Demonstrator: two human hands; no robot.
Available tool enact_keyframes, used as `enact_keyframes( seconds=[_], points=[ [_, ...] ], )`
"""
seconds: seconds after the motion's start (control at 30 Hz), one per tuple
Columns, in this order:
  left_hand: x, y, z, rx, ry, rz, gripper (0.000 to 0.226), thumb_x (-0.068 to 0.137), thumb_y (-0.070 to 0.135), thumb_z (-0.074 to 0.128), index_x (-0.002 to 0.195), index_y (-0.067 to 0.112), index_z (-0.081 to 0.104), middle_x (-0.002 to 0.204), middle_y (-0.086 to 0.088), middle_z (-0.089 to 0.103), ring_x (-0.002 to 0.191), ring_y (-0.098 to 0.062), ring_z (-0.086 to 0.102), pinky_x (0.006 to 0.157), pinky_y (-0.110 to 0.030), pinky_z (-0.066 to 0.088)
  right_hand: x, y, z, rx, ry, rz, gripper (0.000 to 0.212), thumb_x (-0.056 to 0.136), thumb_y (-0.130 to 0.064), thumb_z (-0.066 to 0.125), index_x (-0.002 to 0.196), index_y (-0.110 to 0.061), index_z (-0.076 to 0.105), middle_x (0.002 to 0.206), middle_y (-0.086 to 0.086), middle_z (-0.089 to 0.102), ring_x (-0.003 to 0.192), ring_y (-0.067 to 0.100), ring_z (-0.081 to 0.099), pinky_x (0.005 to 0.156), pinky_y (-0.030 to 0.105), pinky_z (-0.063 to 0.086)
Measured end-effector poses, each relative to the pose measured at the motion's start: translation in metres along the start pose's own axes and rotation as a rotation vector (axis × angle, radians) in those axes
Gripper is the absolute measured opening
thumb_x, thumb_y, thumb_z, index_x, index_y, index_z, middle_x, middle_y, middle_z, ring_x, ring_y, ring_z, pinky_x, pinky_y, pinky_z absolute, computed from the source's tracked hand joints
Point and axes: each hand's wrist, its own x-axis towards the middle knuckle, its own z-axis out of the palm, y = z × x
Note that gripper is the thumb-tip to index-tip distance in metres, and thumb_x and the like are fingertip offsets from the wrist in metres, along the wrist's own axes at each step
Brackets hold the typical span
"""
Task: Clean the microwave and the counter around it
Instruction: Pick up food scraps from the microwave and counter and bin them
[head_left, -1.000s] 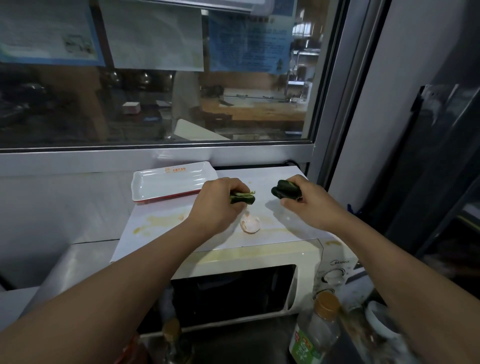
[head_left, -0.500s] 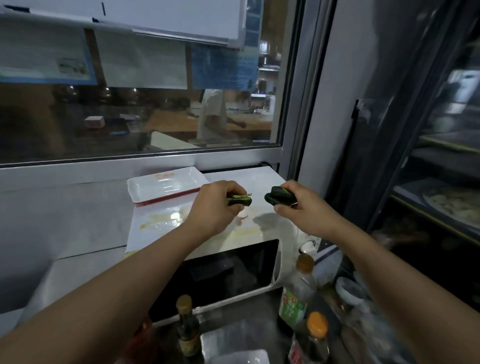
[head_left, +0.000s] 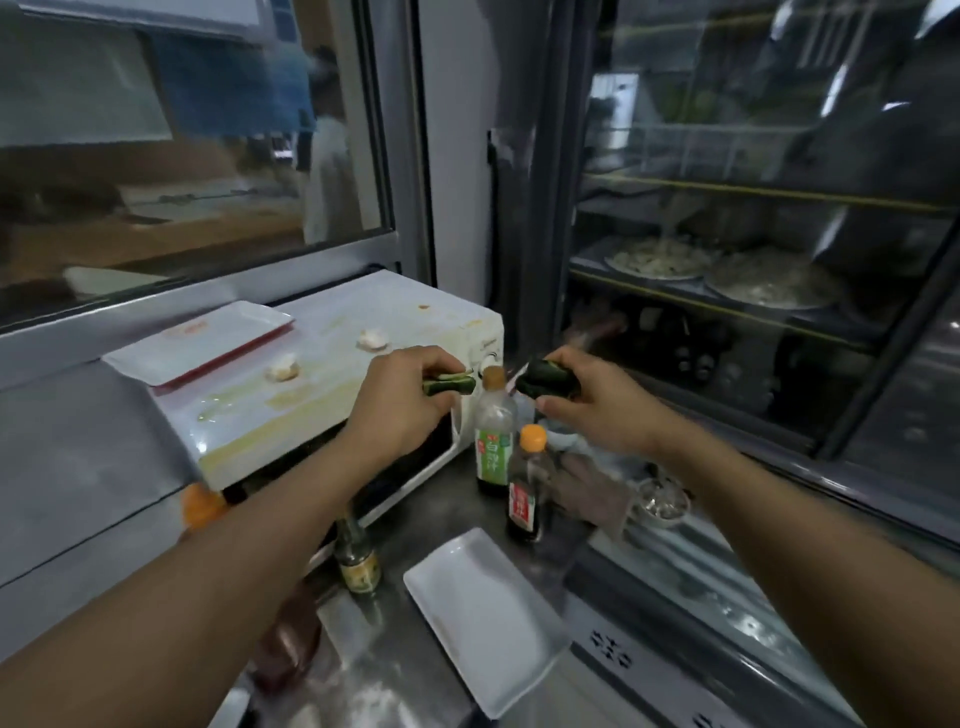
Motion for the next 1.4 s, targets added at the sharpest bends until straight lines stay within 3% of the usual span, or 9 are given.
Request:
enact_keyframes(
  seconds=[0.13,0.27,0.43,0.57,0.73,1.07,1.23,1.4],
  points=[
    [-0.017,0.034,0.024,-0.069,-0.086,0.068,0.023,0.075,0.007,0.074,0.096,0.017,0.072,0.096,0.002,0.071,0.09,-0.012,0.064,0.078,-0.018,0.042,-0.059,0.006,-0.022,-0.035,0.056,0.107,0.024,0.087,-0.026,0.063,0.106,-0.019,0.052,0.092,0.001,0.061,0.085,0.018,0.06,0.074,0.036,0.05],
    [-0.032,0.08,0.056,-0.137,-0.18,0.146,0.023,0.075,0.007,0.074,0.095,0.018,0.072,0.093,0.002,0.07,0.093,-0.017,0.063,0.083,-0.026,0.048,-0.122,0.015,-0.053,-0.074,0.109,0.215,0.021,0.089,-0.027,0.061,0.105,-0.021,0.049,0.09,0.004,0.063,0.078,0.019,0.062,0.07,0.038,0.051],
    [-0.058,0.153,0.107,-0.18,-0.301,0.271,0.023,0.077,0.012,0.074,0.097,0.022,0.07,0.095,0.005,0.067,0.088,-0.01,0.06,0.077,-0.021,0.042,-0.217,0.034,-0.099,-0.113,0.229,0.356,0.022,0.089,-0.028,0.061,0.106,-0.026,0.049,0.091,-0.004,0.06,0.078,0.01,0.058,0.067,0.026,0.046],
    [-0.095,0.229,0.151,-0.26,-0.415,0.34,0.02,0.078,0.011,0.074,0.095,0.021,0.07,0.092,0.008,0.066,0.086,-0.009,0.06,0.076,-0.019,0.042,-0.314,0.051,-0.136,-0.117,0.301,0.491,0.02,0.09,-0.03,0.06,0.105,-0.027,0.048,0.094,-0.001,0.061,0.081,0.014,0.06,0.066,0.027,0.048],
    [-0.167,0.334,0.204,-0.342,-0.537,0.47,0.02,0.078,0.012,0.073,0.095,0.023,0.069,0.09,0.011,0.062,0.085,-0.006,0.056,0.071,-0.011,0.038,-0.447,0.064,-0.179,-0.155,0.437,0.609,0.018,0.088,-0.028,0.062,0.1,-0.029,0.05,0.086,-0.001,0.062,0.069,0.013,0.059,0.055,0.02,0.044],
    [-0.344,0.534,0.282,-0.497,-0.725,0.674,0.021,0.075,0.013,0.076,0.092,0.025,0.071,0.08,0.018,0.06,0.08,-0.004,0.057,0.069,-0.014,0.039,-0.715,0.056,-0.243,-0.221,0.62,0.885,0.026,0.086,-0.029,0.063,0.107,-0.024,0.051,0.094,0.002,0.063,0.081,0.019,0.062,0.073,0.037,0.051],
    [-0.423,0.619,0.313,-0.541,-0.842,0.82,0.022,0.075,0.012,0.076,0.093,0.022,0.072,0.086,0.01,0.064,0.081,-0.006,0.057,0.073,-0.017,0.038,-0.83,0.046,-0.265,-0.258,0.746,1.019,0.021,0.086,-0.029,0.064,0.102,-0.029,0.05,0.086,-0.007,0.059,0.077,0.008,0.058,0.061,0.021,0.042],
    [-0.483,0.697,0.346,-0.6,-0.926,0.926,0.024,0.073,0.011,0.076,0.092,0.025,0.072,0.08,0.017,0.062,0.079,-0.004,0.058,0.076,-0.019,0.043,-0.917,0.047,-0.284,-0.284,0.871,1.12,0.018,0.086,-0.028,0.063,0.09,-0.037,0.048,0.084,-0.01,0.056,0.076,0.006,0.054,0.06,0.017,0.038]
  ],
)
